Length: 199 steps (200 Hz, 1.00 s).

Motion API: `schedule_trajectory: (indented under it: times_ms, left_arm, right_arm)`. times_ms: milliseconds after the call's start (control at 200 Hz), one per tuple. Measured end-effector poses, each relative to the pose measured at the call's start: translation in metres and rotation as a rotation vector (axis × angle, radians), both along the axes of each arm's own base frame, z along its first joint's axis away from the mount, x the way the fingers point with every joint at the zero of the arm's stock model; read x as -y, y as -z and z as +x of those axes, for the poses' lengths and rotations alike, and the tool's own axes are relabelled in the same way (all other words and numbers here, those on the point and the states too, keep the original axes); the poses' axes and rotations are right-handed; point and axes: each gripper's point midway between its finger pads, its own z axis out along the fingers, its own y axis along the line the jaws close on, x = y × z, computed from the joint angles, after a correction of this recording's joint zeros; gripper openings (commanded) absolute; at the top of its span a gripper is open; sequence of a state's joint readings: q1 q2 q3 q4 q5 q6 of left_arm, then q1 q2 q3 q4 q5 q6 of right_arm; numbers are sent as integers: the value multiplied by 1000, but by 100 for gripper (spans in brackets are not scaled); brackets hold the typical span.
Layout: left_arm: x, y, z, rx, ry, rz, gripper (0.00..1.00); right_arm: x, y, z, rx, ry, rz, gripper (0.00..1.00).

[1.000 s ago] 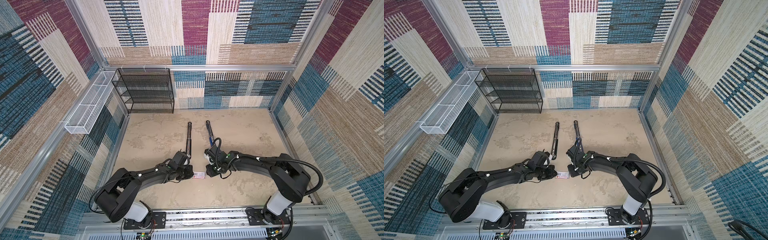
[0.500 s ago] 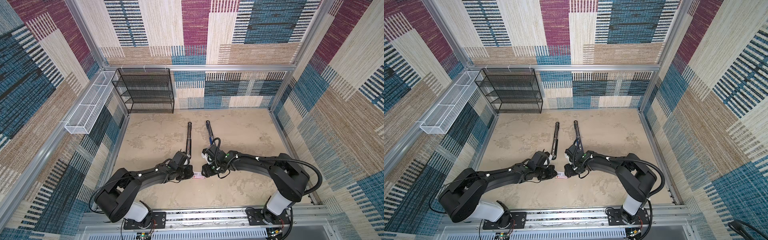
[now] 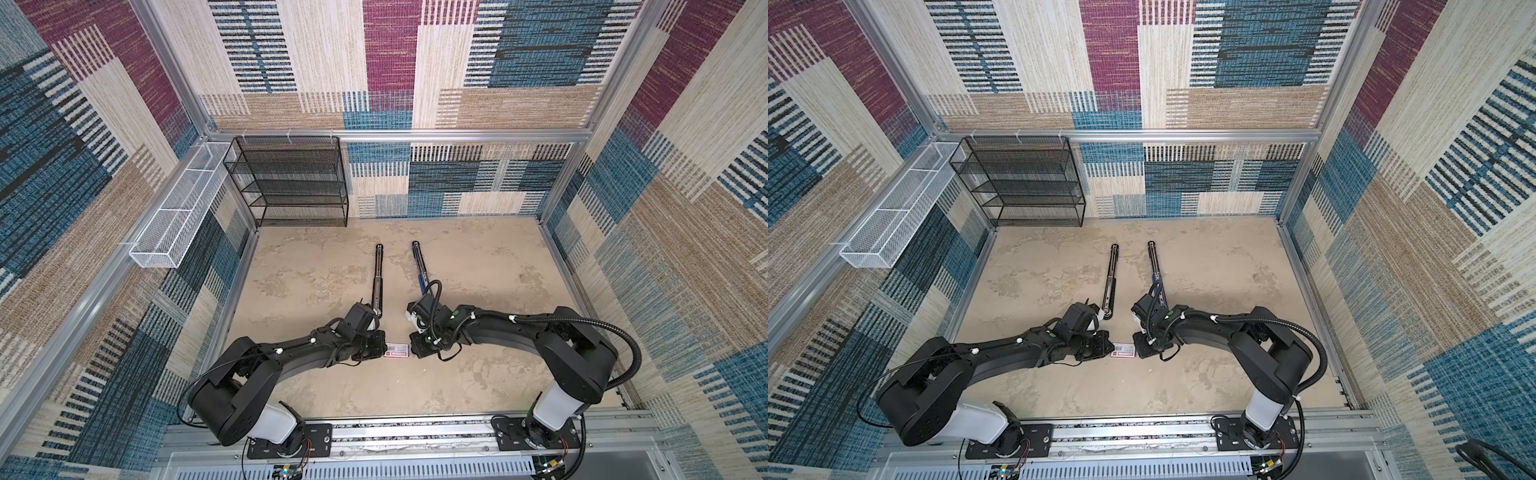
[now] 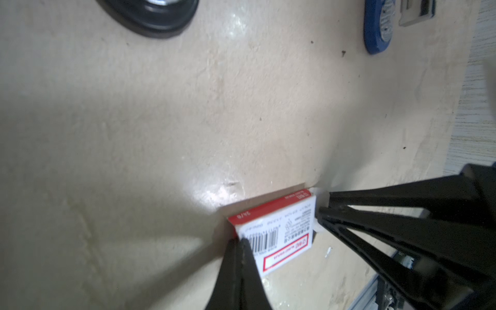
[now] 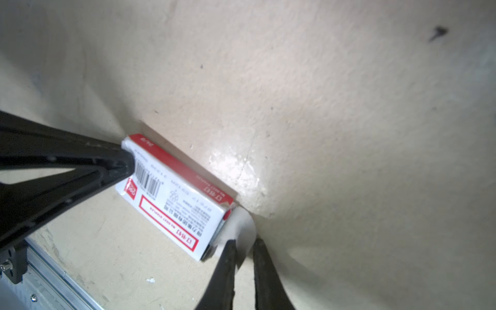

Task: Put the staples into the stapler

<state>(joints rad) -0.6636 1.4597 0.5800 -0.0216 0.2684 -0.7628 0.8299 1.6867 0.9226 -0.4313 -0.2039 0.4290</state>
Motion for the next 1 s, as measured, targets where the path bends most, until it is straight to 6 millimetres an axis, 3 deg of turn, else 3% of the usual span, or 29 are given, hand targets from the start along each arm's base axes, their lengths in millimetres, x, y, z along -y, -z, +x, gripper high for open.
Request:
schedule_trajectory:
  times_ms: [110, 210, 436, 576, 741, 997]
  left_arm:
    - [0, 0, 0, 0, 0, 0, 0]
    - [0, -1, 0, 2, 0, -1, 13]
    - [-1, -2, -2, 3, 2, -6, 20]
    - [0, -2, -3, 1, 11, -11, 17]
    - [2, -2, -4, -4, 16, -18, 0]
    - [2, -2, -3, -4, 16, -19, 0]
  right_arm:
    - [-1, 0, 0, -5, 2, 5, 11]
    - [-1, 0, 0, -5, 5, 7, 9]
    - [-1, 1, 0, -8, 9, 6, 8]
    - [-3, 2, 0, -12, 10, 12, 7]
    - [-3, 2, 0, -12, 10, 12, 7]
    - [0, 2, 3, -13, 22, 9, 3]
